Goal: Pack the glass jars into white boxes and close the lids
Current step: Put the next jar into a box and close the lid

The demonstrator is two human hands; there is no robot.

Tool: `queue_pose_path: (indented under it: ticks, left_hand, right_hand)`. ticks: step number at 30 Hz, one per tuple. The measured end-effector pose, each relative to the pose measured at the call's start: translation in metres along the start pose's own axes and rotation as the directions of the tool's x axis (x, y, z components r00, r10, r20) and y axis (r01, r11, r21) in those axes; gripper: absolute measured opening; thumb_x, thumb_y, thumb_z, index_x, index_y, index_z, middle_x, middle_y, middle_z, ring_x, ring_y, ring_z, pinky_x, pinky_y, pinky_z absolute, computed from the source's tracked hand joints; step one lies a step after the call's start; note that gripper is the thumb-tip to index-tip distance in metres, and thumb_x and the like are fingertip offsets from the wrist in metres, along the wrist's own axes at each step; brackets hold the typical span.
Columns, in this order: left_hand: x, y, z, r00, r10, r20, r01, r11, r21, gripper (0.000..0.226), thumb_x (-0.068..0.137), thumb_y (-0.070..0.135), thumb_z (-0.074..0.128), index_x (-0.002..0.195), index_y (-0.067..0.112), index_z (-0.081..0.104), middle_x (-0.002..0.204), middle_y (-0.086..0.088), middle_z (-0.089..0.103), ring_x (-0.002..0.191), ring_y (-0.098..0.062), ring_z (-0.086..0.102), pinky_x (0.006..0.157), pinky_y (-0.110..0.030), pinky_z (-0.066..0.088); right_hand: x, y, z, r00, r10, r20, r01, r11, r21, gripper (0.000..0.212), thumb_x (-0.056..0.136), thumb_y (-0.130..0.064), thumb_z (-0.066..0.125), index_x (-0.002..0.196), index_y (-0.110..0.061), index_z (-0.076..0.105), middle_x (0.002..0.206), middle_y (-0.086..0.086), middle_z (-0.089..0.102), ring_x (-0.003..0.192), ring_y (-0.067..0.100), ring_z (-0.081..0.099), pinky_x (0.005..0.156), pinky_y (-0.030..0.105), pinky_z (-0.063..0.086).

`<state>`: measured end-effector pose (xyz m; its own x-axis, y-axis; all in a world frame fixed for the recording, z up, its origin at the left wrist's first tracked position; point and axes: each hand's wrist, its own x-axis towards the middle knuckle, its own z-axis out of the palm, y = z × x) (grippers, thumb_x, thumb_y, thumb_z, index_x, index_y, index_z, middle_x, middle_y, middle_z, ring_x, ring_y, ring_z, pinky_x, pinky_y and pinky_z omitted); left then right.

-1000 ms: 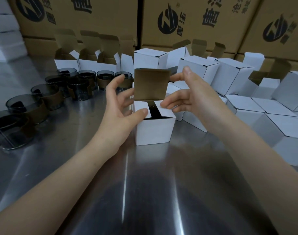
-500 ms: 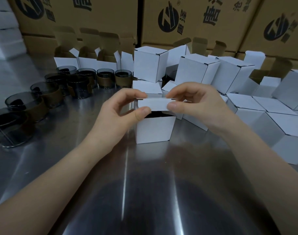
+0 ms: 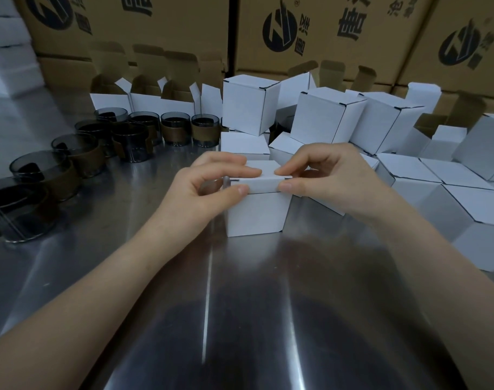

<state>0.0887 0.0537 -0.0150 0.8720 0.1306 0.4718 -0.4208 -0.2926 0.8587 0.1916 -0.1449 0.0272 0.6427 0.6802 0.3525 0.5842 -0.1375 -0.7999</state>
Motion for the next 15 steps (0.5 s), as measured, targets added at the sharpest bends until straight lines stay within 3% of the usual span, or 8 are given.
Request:
queue_pose_path:
  ticks: [3,5,7,11,15]
  left_hand:
    - [-0.0006,-0.0011,-0.0011,1.000,0.005,0.007,-0.005,1.000,0.021,0.022,0.079,0.017,0.067,0.097,0.028,0.072,0.120,-0.002,0.060,0.110,-0.022,0.056,0.091,-0.035,0.045]
    - [-0.0008,-0.0021,-0.0025,1.000,0.022,0.022,-0.023,0.999,0.045,0.022,0.080,0.017,0.067,0.097,0.030,0.072,0.119,0.001,0.059,0.111,-0.008,0.057,0.091,-0.022,0.046]
    - [-0.0006,-0.0028,-0.0038,0.999,0.031,0.038,-0.033,0.997,0.067,0.022,0.080,0.019,0.068,0.097,0.032,0.072,0.120,0.002,0.059,0.109,0.000,0.056,0.090,-0.015,0.042]
    - [-0.0014,-0.0040,-0.0040,0.999,0.026,0.034,-0.030,0.992,0.122,0.023,0.076,0.024,0.074,0.096,0.034,0.073,0.122,0.005,0.059,0.122,-0.009,0.053,0.109,-0.037,0.039]
    - [-0.0025,-0.0020,-0.0041,0.998,0.049,0.049,-0.058,0.975,0.212,0.023,0.075,0.030,0.080,0.096,0.033,0.072,0.124,0.006,0.058,0.124,-0.007,0.050,0.111,-0.039,0.038]
  right_hand:
    - [0.0000,-0.0008,-0.0004,1.000,0.005,0.020,-0.005,1.000,-0.008,0.016,0.075,-0.007,0.081,0.080,-0.022,0.075,0.082,-0.001,0.073,0.075,0.006,0.062,0.072,0.017,0.050]
    - [-0.0001,-0.0005,-0.0004,0.999,0.003,0.038,-0.003,1.000,-0.015,0.019,0.076,-0.006,0.081,0.078,-0.023,0.075,0.081,-0.006,0.073,0.075,0.007,0.062,0.072,0.017,0.050]
    - [-0.0007,0.0006,-0.0001,0.999,-0.008,0.048,0.009,0.999,-0.035,0.020,0.078,-0.004,0.079,0.078,-0.024,0.075,0.085,0.000,0.073,0.076,0.017,0.063,0.072,0.020,0.052]
    - [-0.0018,0.0019,-0.0012,0.998,-0.026,0.066,0.030,0.997,-0.070,0.016,0.082,-0.005,0.076,0.082,-0.021,0.075,0.087,0.017,0.069,0.081,0.030,0.060,0.072,0.033,0.054]
    - [-0.0022,0.0021,-0.0019,0.996,0.005,0.092,0.004,0.995,-0.105,0.006,0.085,-0.010,0.075,0.083,-0.016,0.075,0.087,0.006,0.071,0.084,0.028,0.061,0.076,0.037,0.054]
